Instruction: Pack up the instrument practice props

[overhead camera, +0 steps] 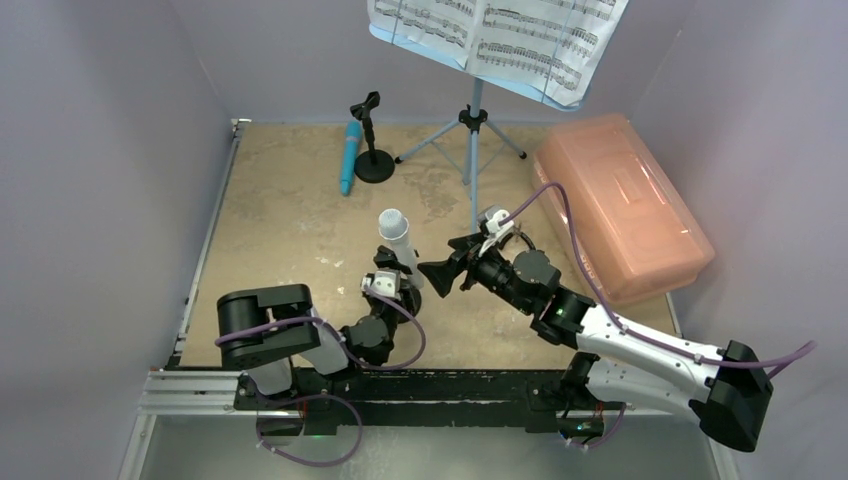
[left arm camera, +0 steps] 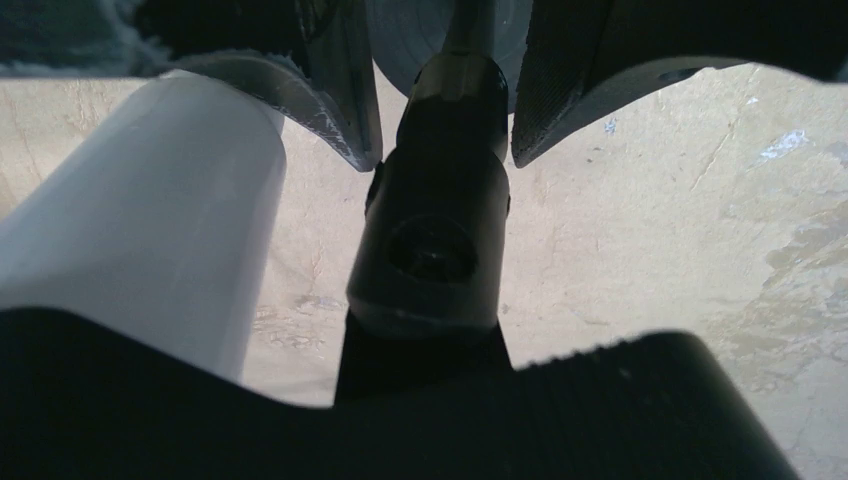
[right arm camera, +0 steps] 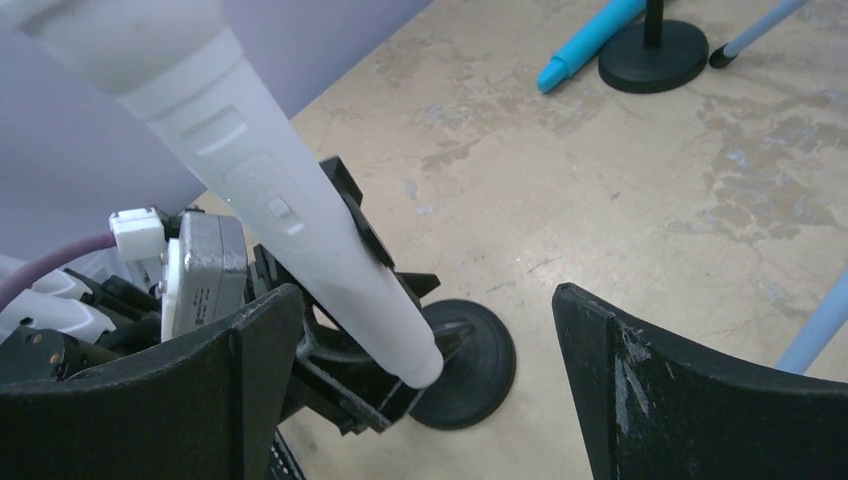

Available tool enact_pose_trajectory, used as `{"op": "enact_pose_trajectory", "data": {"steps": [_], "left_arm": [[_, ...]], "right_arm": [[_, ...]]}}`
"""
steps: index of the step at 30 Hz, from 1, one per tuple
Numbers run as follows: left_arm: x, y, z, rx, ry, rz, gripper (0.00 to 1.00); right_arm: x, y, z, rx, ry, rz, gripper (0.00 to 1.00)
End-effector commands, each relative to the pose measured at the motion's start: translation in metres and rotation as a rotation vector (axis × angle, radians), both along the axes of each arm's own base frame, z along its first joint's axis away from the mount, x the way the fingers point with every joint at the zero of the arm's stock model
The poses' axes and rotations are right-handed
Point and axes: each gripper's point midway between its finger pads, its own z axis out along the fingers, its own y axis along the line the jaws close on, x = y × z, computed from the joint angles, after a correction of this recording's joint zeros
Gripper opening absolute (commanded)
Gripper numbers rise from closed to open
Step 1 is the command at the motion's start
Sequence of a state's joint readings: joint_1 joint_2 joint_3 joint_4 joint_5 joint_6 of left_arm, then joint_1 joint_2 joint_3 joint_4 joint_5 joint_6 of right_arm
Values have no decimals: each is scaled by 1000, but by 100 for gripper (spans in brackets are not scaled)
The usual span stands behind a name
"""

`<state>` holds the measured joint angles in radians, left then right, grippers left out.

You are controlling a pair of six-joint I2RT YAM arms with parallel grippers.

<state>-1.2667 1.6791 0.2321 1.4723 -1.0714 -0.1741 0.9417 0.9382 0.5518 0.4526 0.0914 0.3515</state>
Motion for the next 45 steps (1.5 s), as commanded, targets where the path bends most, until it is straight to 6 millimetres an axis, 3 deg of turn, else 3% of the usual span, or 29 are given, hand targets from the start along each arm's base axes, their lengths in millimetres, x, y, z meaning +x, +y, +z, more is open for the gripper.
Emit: {"op": "enact_pose_trajectory", "data": {"steps": [1, 4, 7, 11, 17, 22, 28, 36, 45], "left_arm": [[-1, -16, 16, -67, -4, -35, 52], [-8, -22, 11, -76, 48, -97, 59], [-19, -26, 9, -67, 99, -181, 73], [-33, -20, 13, -42, 162, -254, 76], [-50, -5, 47, -23, 152, -378, 79], [-55, -5, 75, -25, 139, -510, 81], [-60, -11, 111, 53, 182, -623, 81], [-64, -4, 159, 233, 154, -673, 81], [-78, 15, 181, 450, 35, -788, 83]], "right_arm": [[6, 6, 39, 19, -108, 9, 98], [-1, 8, 38, 21, -113, 45, 98], [-8, 10, 38, 34, -118, 81, 98], [-10, 12, 47, 50, -136, 95, 98], [-11, 20, 51, 24, -158, 129, 98], [-10, 29, 48, -30, -171, 169, 96], [-14, 37, 52, -57, -194, 225, 89], [-15, 46, 51, -86, -222, 267, 74], [-17, 55, 49, -73, -256, 308, 62]]}}
